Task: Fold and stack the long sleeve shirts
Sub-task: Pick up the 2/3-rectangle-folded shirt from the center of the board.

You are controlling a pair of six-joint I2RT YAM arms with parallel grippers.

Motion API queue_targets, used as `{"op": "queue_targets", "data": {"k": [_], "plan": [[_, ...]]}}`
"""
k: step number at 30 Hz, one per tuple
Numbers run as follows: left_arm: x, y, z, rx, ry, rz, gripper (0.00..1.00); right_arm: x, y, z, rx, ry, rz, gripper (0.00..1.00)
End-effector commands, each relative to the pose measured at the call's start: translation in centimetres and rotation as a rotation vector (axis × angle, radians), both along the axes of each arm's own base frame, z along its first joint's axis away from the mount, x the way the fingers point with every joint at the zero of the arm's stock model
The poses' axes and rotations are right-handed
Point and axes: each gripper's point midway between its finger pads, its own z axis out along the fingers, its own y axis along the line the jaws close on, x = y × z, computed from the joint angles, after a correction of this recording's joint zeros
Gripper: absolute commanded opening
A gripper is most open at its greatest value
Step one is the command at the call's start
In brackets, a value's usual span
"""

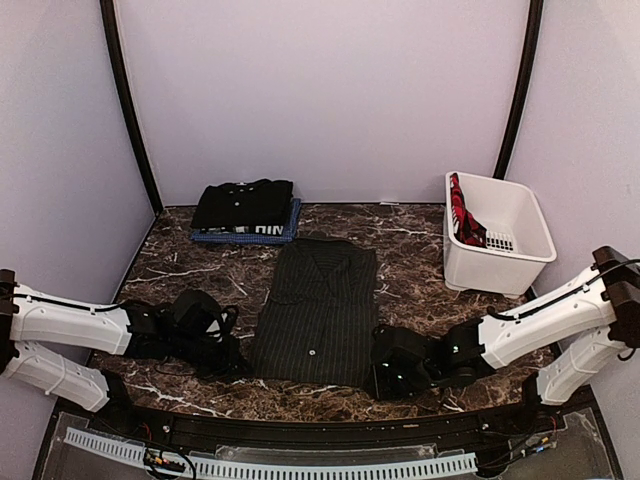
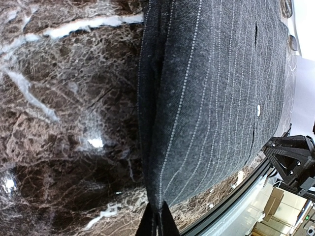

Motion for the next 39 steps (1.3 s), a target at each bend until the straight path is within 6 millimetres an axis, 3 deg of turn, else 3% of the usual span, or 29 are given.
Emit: {"op": "queue_targets", "data": {"k": [1,8,17,23,28,32,39], "plan": [[-0.7,0.7,-0.5,0.022,0.009,-0.008,0.00,0.4,1.5,-0.2,0.030,-0.020,-0.005,0.23],[-0.8,0.5,-0.3,0.018,0.006,-0.012,0.00,0.6,0.8,-0.9,-0.005,-0.018,-0.039,0.21],[-1.0,0.6,-0.5,0.030,0.011,-0.014,0.00,1.4,-0.6,-0.3,-0.004,-0.064,-0.098,0.24],[-1.0,0.5,-0.4,0.031,0.011,-0.015,0.00,1.3,0.0,-0.5,0.019,-0.060,-0.073,0.25],[-1.0,0.3,-0.3,0.034,0.009,-0.025,0.00,0.7,1.1,-1.2,0.015,-0.030,-0.031,0.21],[-1.1,0.3,-0.3,0.039,0.009,-0.032,0.00,0.6,0.8,-1.5,0.003,-0.021,-0.044,0.18],[-1.8,0.1,0.3,0.037,0.005,-0.059,0.00,0.5,0.3,0.2,0.022,-0.036,-0.059,0.00]]}}
